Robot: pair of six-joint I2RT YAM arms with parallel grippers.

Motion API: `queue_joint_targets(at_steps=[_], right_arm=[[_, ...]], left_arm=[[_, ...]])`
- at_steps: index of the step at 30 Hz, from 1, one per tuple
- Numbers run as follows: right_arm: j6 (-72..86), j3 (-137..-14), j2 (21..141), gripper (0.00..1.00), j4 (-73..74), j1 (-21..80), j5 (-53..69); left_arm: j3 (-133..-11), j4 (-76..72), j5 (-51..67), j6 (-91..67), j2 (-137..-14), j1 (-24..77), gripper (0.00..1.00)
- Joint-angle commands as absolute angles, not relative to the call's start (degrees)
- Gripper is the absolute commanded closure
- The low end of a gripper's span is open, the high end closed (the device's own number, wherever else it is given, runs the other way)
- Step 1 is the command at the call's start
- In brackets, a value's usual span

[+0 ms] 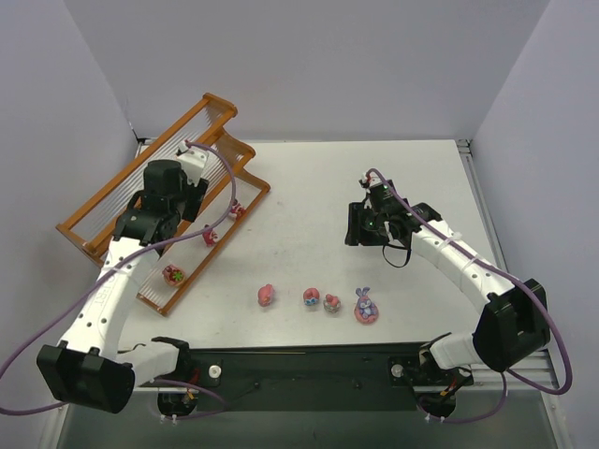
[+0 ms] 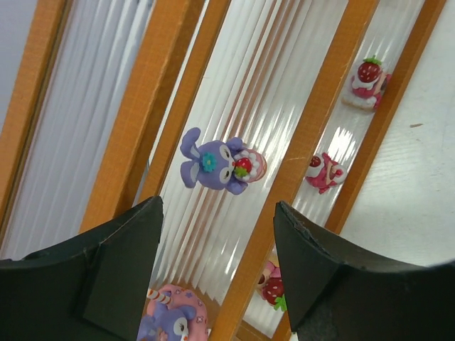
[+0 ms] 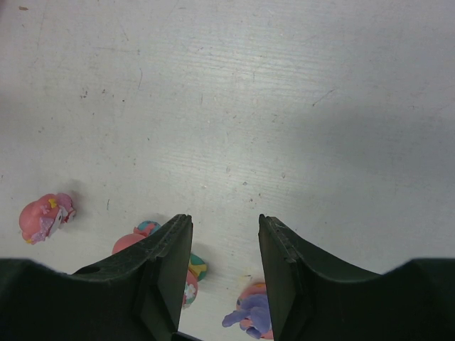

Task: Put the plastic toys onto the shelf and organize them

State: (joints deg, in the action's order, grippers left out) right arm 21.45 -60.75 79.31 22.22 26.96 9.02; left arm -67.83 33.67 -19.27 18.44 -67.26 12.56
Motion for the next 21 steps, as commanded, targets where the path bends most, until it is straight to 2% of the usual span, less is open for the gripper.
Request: queue_joint_targets(at_steps=[1,7,10,11,13,16,17,21], right_arm=[[22.4,-62.5,79.0,0.57,23.6,26.6,9.5],[23.7,-62.6,78.5,0.57,24.3,26.4,9.6],[25.3,-62.5,78.0,0.57,26.0,25.8,8.6],[25.8,-62.2,77.9,0.57,26.5,25.2,8.1],[27.8,-61.9,77.3,0.57,28.4,24.2,6.6],[31.4,-60.4,76.2,0.57,30.6,20.8,5.1],[32.2,-59.8,75.8,0.57,30.9,19.7,4.6],[34.7,-56.1,72.7,0.57,32.0,13.9,4.7]], left_arm=[[-73.0,35.3,-15.1,13.5,-61.6,12.2,0.26],[-73.7,37.7,-6.0,8.9,-57.4,12.6,0.24],[-73.4,37.1,2.3,5.0,-55.7,12.8,0.22],[-73.0,36.4,8.8,4.2,-55.4,13.1,0.22],[-71.4,32.8,12.5,-1.4,-54.9,14.7,0.22],[-69.7,28.4,12.5,-6.6,-56.5,22.9,0.22],[-68.7,27.6,8.9,-7.5,-57.4,29.9,0.22],[-68.2,23.0,2.4,-9.6,-66.3,45.9,0.22]])
